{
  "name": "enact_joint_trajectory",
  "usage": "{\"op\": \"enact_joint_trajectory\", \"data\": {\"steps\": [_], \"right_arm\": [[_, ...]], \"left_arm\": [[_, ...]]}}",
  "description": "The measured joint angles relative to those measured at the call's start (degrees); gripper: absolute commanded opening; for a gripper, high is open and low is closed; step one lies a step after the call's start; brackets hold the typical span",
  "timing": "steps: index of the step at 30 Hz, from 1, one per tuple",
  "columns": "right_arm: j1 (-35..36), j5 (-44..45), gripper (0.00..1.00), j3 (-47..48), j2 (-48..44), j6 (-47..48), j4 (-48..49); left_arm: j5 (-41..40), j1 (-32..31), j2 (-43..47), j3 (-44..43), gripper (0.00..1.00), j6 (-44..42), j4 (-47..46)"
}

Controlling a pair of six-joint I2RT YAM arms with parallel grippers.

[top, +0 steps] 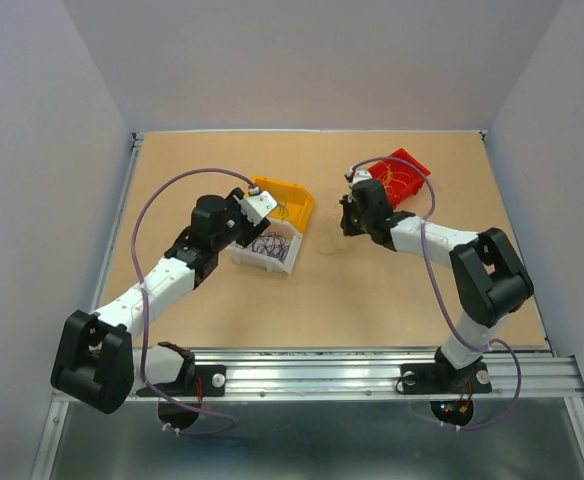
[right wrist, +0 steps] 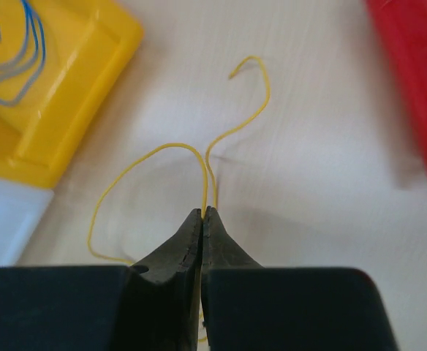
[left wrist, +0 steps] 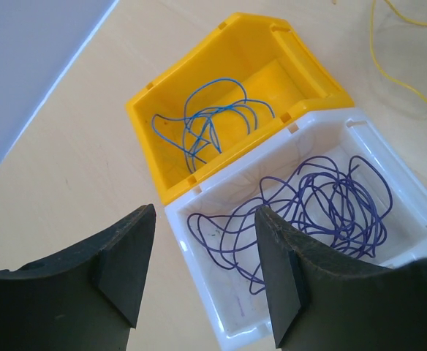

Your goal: Untangle the cables

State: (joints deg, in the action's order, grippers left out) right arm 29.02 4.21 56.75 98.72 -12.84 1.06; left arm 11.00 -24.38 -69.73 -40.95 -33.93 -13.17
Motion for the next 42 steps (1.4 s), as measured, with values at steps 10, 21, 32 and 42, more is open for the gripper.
{"op": "enact_joint_trajectory", "data": {"steps": [10,21,32,42], "right_arm": [[-15.15,5.29,0.01,16.24,0.48,-4.52,0.04],[-21.81,12.61,0.01,22.99,10.56,-8.13,0.42],[-21.03,17.86,0.01,32.57,25.05,-7.93,-6.08],[-20.26,24.26,0.01,42.01,30.71,-8.15,-13.07]], "left_arm": [[-5.46,0.50,6.84,4.00,0.72,2.25,-5.05],[-5.88,0.87,10.84,5.35,0.75,3.56,-7.96],[-5.86,0.87,9.94,5.35,0.75,3.80,-7.96],[-5.86,0.87,9.44,5.35,0.75,3.80,-7.89]]}}
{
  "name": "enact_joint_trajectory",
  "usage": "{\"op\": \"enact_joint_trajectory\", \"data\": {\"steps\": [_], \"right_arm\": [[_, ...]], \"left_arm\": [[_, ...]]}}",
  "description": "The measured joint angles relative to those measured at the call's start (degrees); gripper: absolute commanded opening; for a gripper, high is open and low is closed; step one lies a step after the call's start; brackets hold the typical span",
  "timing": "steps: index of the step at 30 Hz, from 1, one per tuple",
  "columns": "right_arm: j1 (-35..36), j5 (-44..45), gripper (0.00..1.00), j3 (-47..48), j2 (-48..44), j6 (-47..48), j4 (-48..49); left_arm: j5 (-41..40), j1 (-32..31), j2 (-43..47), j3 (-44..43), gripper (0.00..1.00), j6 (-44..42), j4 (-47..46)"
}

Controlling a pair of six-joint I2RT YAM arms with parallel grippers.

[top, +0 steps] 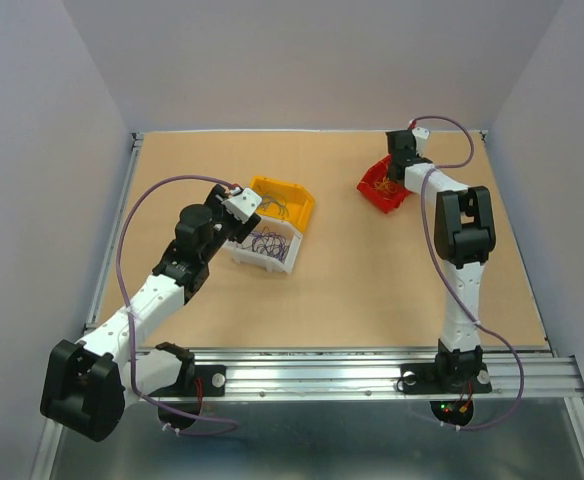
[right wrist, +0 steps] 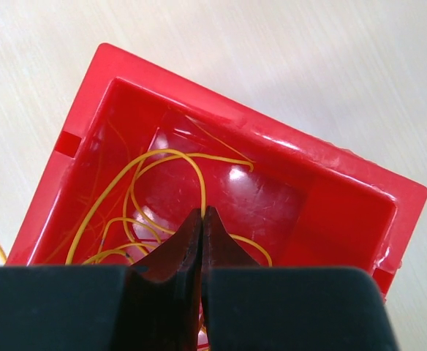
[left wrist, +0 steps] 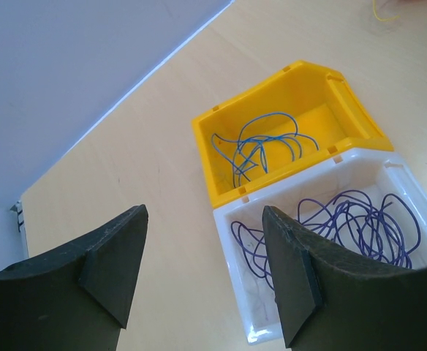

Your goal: Untangle the cables

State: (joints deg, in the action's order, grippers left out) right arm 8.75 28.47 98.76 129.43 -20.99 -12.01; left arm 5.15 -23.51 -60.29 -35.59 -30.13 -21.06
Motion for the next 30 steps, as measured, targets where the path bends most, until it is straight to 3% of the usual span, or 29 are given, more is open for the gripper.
{"op": "enact_joint_trajectory", "data": {"steps": [3,4,7,12,16,24,30], "right_arm": [[0.02,1.03,0.05,0.04,-0.11,-0.52,-0.94],[0.02,1.16,0.17,-0.02,-0.37,-0.94,-1.60],[0.31,1.18,0.29,-1.31,-2.12,-2.14,-2.97],[0.74,1.36,0.32,-3.04,-7.87,-2.84,-4.26],[1.09,1.38,0.45,-3.26,-11.52,-3.30,-3.80],[1.11,0.44,0.43,-7.32,-13.38,-3.96,-2.89],[1.11,-4.94,0.24,-9.73,-14.05,-3.87,-2.32]], "left_arm": [[0.00,0.00,0.00,0.00,0.75,0.00,0.09],[0.00,0.00,0.00,0.00,0.75,0.02,0.11],[0.00,0.00,0.00,0.00,0.75,0.02,0.17],[-0.02,0.00,0.00,0.00,0.75,0.00,0.35],[-0.02,0.00,0.00,0.00,0.75,0.02,0.39],[-0.02,0.00,0.00,0.00,0.76,0.02,0.79],[-0.02,0.00,0.00,0.00,0.76,0.02,0.96]]}}
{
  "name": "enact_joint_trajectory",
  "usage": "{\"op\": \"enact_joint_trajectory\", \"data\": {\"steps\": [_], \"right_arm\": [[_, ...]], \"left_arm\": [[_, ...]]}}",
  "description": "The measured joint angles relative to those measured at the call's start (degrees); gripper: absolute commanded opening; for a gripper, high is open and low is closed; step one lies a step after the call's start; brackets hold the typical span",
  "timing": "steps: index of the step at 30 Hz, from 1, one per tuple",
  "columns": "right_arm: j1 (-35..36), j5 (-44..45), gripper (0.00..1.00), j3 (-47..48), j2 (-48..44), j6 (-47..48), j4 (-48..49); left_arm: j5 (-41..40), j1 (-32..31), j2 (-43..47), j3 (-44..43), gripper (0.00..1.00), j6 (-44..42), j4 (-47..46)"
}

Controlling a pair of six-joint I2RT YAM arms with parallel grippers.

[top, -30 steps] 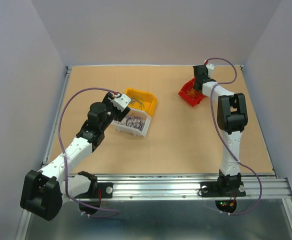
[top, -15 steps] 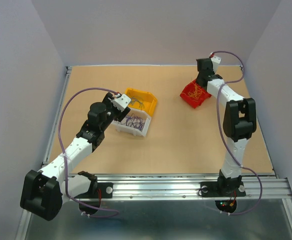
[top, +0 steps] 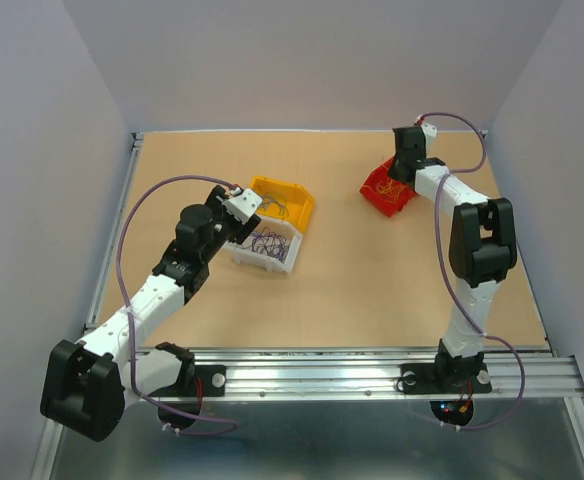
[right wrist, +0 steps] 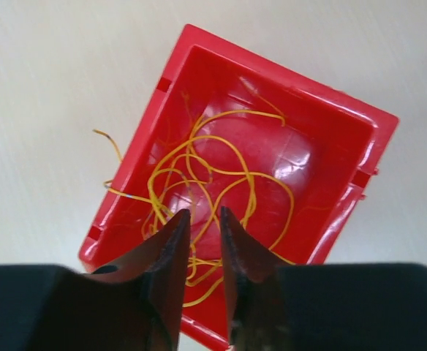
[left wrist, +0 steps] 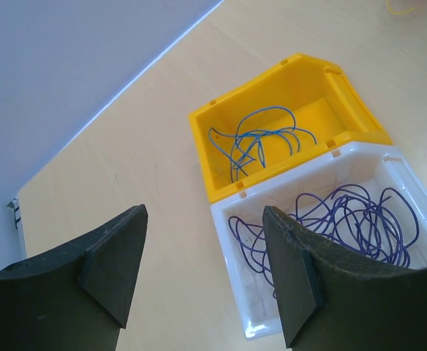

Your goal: Untangle the cables

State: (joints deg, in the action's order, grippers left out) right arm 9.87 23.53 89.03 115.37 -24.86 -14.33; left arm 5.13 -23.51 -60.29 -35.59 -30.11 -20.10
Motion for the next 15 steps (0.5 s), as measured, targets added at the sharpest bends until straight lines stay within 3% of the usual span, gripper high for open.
{"op": "enact_joint_trajectory", "data": {"steps": [5,15], "right_arm": [[0.00,-2.78,0.12,0.09,1.20,-0.17,2.38],[0.31,-2.75,0.09,2.25,10.58,0.42,4.28]], "left_arm": [[0.00,0.00,0.00,0.00,0.76,0.00,0.20],[0.00,0.00,-0.20,0.00,0.76,0.00,0.22]]}}
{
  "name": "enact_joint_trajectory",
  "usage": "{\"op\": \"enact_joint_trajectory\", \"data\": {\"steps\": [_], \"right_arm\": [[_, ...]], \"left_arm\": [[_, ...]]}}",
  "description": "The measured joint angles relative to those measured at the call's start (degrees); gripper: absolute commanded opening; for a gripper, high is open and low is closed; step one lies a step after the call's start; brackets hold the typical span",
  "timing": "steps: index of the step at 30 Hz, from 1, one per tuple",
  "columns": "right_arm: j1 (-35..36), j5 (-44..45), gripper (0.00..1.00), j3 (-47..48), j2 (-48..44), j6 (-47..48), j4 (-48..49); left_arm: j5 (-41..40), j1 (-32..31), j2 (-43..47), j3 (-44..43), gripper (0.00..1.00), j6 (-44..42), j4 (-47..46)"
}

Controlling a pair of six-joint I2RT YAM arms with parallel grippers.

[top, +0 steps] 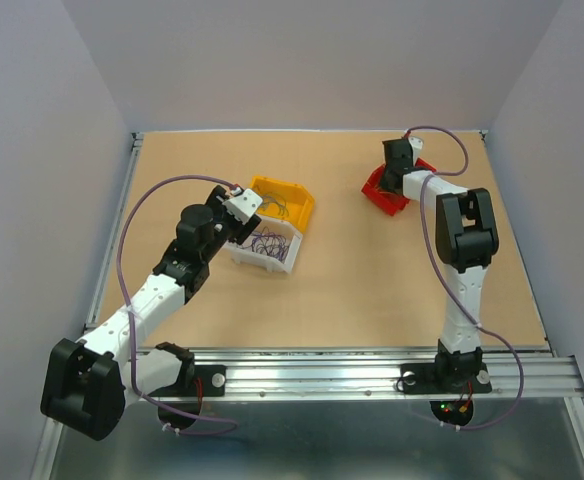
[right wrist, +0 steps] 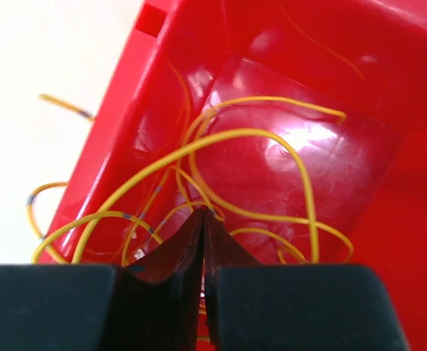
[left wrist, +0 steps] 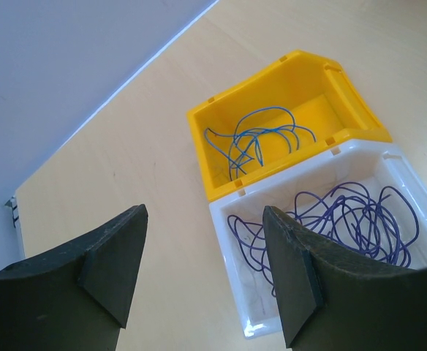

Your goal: Untangle the cables

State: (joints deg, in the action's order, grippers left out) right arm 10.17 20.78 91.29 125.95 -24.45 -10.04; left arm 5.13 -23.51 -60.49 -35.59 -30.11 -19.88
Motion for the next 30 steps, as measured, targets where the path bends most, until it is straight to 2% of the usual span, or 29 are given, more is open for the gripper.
{"op": "enact_joint_trajectory", "data": {"steps": [8,12,16,19,22,24,30], "right_arm": [[0.04,1.53,0.27,-1.14,-3.23,0.00,-1.03],[0.07,3.28,0.54,-3.69,-10.67,0.24,-0.87],[0.42,4.87,0.72,-6.75,-17.77,1.14,0.63],[1.07,3.89,0.75,-9.60,-21.05,3.96,3.32],[2.43,-0.70,0.74,-11.85,-21.75,8.39,5.62],[4.26,-3.98,0.75,-12.68,-21.11,12.57,6.60],[11.76,-6.10,0.78,-12.66,-16.70,21.27,8.07]], "left_arm": [[0.00,0.00,-0.13,0.00,0.76,0.00,0.31],[0.00,0.00,-0.13,0.00,0.76,0.00,0.39],[0.00,0.00,-0.13,0.00,0.76,0.00,0.42],[0.00,0.00,-0.13,0.00,0.76,0.00,0.42],[0.00,0.00,-0.15,0.00,0.76,0.00,0.42],[0.00,0.00,-0.13,0.00,0.76,0.00,0.42],[0.00,0.00,-0.13,0.00,0.76,0.00,0.42]]}}
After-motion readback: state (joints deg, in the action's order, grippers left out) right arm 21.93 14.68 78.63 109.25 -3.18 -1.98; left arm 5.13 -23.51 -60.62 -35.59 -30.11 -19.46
